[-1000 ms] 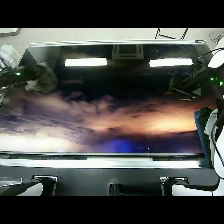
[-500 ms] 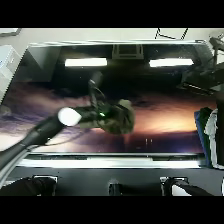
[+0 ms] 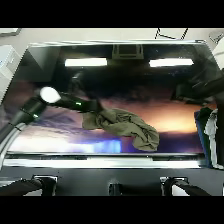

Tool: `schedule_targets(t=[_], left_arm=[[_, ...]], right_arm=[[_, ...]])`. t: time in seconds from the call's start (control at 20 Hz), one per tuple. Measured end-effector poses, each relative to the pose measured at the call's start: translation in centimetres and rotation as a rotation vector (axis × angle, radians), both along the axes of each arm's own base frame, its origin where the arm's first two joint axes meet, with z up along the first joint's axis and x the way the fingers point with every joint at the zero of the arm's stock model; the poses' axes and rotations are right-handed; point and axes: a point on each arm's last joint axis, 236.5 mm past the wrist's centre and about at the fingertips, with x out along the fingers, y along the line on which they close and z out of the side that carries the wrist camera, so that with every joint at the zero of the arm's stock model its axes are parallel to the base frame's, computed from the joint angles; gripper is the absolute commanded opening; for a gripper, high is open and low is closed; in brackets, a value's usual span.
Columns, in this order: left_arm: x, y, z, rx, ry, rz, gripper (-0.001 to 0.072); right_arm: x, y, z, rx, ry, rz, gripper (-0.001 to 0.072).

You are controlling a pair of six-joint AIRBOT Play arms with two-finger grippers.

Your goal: Fold the clothes and pants, and hang the long-sleeved shirts on hangers.

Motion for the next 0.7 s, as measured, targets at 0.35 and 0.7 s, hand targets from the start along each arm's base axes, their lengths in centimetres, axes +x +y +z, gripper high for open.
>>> schedule_targets(t=[0.35,0.7], left_arm=[[-4.0,8.4,-8.1,0.096,0.281,0.129,0.0698],[-3.9,6.0,-12.3,0.060,0.294,0.190,0.0697]], right_arm=[[-5.2,4.0,-9.8,0.176,0.231,0.031,0.0696],[-8.3,3.9,-14.9,0.167,0.317,0.009,0.0695]])
